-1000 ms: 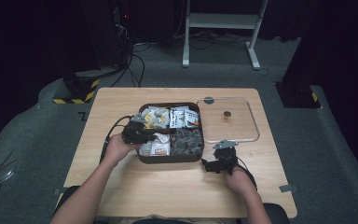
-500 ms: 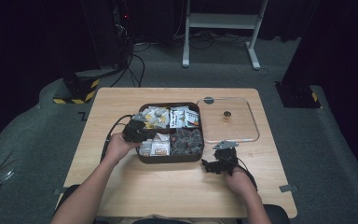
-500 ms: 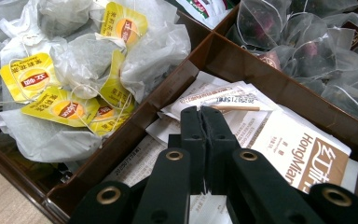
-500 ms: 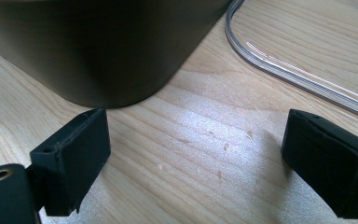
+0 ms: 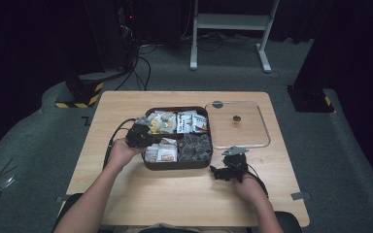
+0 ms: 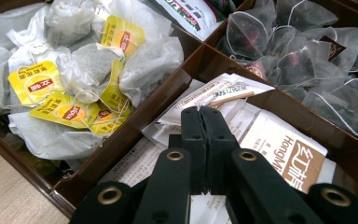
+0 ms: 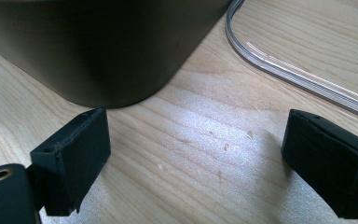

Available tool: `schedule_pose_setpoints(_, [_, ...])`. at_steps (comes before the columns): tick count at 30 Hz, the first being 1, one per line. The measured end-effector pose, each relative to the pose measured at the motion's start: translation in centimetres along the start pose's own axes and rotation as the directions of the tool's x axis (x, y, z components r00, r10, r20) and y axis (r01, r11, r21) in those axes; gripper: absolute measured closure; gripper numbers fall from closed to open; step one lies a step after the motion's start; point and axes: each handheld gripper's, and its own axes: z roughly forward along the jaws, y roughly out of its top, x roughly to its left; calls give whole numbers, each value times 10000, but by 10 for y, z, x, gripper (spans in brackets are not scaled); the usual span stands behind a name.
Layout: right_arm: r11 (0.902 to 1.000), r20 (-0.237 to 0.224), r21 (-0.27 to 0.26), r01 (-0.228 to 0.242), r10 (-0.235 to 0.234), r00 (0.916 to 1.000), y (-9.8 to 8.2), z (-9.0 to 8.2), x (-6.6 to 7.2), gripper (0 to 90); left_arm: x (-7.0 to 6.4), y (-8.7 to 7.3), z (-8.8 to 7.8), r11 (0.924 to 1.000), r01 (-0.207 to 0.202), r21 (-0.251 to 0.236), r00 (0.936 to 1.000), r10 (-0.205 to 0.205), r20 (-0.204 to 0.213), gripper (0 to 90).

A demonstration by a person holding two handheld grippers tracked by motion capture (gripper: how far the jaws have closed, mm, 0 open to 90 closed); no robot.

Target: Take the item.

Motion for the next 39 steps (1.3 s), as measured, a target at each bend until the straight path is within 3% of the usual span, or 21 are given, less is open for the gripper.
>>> schedule_pose_setpoints(10, [10000, -8, 3, -9, 9, 10000, 0, 0, 0, 77, 1, 0, -8, 10000, 73, -31, 10000, -74, -31, 890])
schedule_pose_setpoints(39, [10000, -46, 11, -6, 6, 10000, 0, 0, 0, 77, 18, -9, -48, 9948, 822, -605, 9964, -833, -154, 890])
